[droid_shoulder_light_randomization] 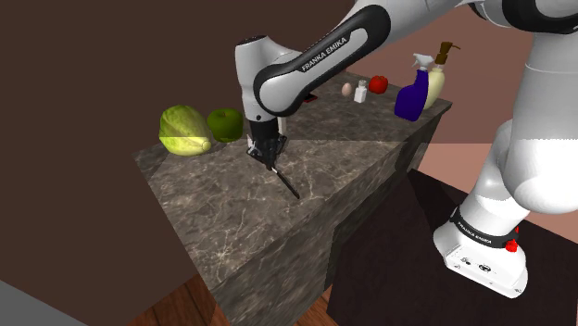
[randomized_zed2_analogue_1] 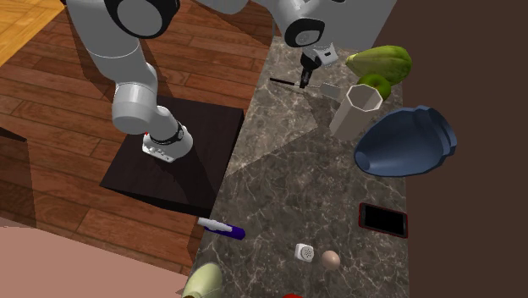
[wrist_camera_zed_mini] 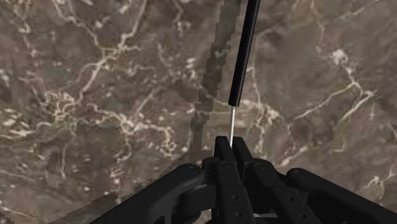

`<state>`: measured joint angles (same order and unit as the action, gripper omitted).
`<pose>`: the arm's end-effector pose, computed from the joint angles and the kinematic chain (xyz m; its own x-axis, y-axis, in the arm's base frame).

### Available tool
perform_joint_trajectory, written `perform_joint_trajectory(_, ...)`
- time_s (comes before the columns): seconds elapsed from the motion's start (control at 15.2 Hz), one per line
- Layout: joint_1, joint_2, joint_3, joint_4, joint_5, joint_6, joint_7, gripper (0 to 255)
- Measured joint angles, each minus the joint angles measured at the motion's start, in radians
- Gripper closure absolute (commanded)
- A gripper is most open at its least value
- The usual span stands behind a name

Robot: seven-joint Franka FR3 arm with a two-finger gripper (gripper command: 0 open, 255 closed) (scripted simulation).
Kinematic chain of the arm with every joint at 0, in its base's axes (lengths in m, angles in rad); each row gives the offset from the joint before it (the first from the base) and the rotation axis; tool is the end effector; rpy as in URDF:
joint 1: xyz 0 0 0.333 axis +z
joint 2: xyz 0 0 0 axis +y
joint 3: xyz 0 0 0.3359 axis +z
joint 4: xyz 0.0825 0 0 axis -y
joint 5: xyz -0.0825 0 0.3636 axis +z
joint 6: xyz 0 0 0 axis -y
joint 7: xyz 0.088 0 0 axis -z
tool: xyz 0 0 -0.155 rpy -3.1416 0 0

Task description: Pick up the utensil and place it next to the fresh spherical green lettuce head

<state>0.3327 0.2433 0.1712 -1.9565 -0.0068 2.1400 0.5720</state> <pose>0.5114 0.2780 0.3339 0.9955 -0.0679 -0.0665 -0.0680 -0.9977 0.0005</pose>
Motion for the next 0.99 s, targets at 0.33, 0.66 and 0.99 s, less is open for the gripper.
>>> perform_joint_trajectory(0.33, 0.0, 0.0, 0.0, 0.0, 0.0, 0.0, 0.0, 0)
perform_joint_trajectory(0.66, 0.0, -0.013, 0.001, 0.026, 0.002, -0.037, -0.001, 0)
perform_joint_trajectory(0.99, -0.004, -0.043, 0.001, 0.071, 0.008, -0.113, -0.005, 0)
